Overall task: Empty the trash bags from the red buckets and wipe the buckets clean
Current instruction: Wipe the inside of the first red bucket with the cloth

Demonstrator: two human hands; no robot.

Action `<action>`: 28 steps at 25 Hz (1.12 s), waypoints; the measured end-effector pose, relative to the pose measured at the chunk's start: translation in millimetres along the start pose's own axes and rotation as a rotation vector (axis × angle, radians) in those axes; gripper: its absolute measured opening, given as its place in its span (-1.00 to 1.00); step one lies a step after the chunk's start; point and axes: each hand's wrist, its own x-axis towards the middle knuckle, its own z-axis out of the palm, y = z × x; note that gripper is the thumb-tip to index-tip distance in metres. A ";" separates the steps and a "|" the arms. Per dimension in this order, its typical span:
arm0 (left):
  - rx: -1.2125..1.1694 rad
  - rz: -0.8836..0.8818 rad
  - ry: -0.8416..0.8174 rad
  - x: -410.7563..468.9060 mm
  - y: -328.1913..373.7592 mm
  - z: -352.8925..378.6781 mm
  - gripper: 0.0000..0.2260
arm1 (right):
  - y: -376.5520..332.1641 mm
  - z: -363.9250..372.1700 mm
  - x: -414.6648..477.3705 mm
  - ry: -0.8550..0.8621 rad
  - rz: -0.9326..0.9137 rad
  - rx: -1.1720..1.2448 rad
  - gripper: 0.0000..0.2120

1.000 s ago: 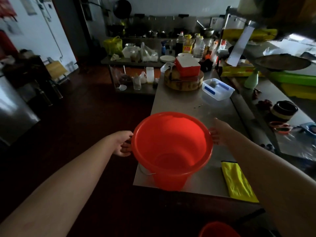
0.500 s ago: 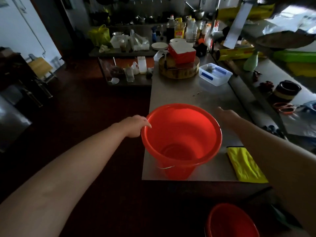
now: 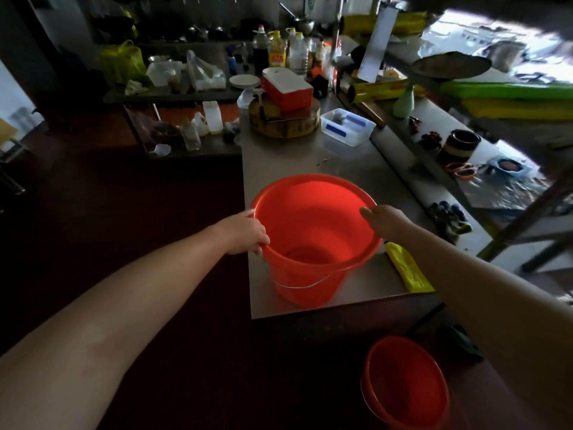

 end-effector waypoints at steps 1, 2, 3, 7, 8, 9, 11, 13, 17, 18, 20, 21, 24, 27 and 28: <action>0.022 -0.006 0.025 1.7 7.6 -2.3 -0.69 | 1.6 1.5 -2.6 0.004 -0.010 -0.024 -0.48; 0.040 -0.019 0.046 5.5 17.5 -4.5 -0.64 | 1.5 1.3 -5.3 -0.017 -0.023 -0.045 -0.53; 0.042 -0.042 0.065 11.0 29.4 -6.8 -0.59 | -1.3 0.6 -10.3 -0.039 -0.047 -0.067 -0.60; -0.247 -0.173 0.193 43.1 78.6 -23.5 -0.64 | -10.7 9.2 -24.0 -0.083 -0.223 -0.203 -0.59; -0.308 -0.188 0.219 48.2 84.5 -28.5 -0.67 | -14.0 13.9 -27.6 -0.086 -0.278 -0.257 -0.56; -0.336 -0.189 0.207 49.9 85.0 -32.9 -0.67 | -18.5 18.7 -29.8 -0.094 -0.321 -0.302 -0.55; -0.408 -0.188 0.108 41.0 74.6 -34.4 -0.65 | -24.8 31.2 -23.6 -0.151 -0.383 -0.312 -0.53; -0.458 -0.227 0.025 22.1 55.2 -24.2 -0.64 | -31.0 41.3 -19.8 -0.191 -0.434 -0.325 -0.50; -0.376 -0.336 0.055 -1.5 31.5 6.1 -0.70 | -35.0 64.7 -12.4 -0.198 -0.488 -0.358 -0.55; -0.358 -0.348 0.111 -1.1 33.1 10.7 -0.72 | -36.3 69.2 -12.8 -0.199 -0.519 -0.384 -0.58; -0.330 -0.350 0.209 3.5 40.0 17.4 -0.76 | -34.6 74.1 -9.8 -0.187 -0.584 -0.443 -0.58; -0.334 -0.350 0.254 6.1 43.9 20.5 -0.76 | -31.7 73.5 -7.8 -0.175 -0.595 -0.484 -0.59; -0.387 -0.286 0.305 16.4 58.1 18.6 -0.73 | -14.3 60.6 0.8 -0.153 -0.596 -0.562 -0.66; -0.507 -0.223 0.224 32.7 79.5 2.9 -0.68 | 15.1 45.6 10.1 -0.113 -0.567 -0.617 -0.70; -0.531 -0.214 0.174 38.2 83.8 -3.0 -0.66 | 22.1 42.4 11.6 -0.099 -0.561 -0.615 -0.70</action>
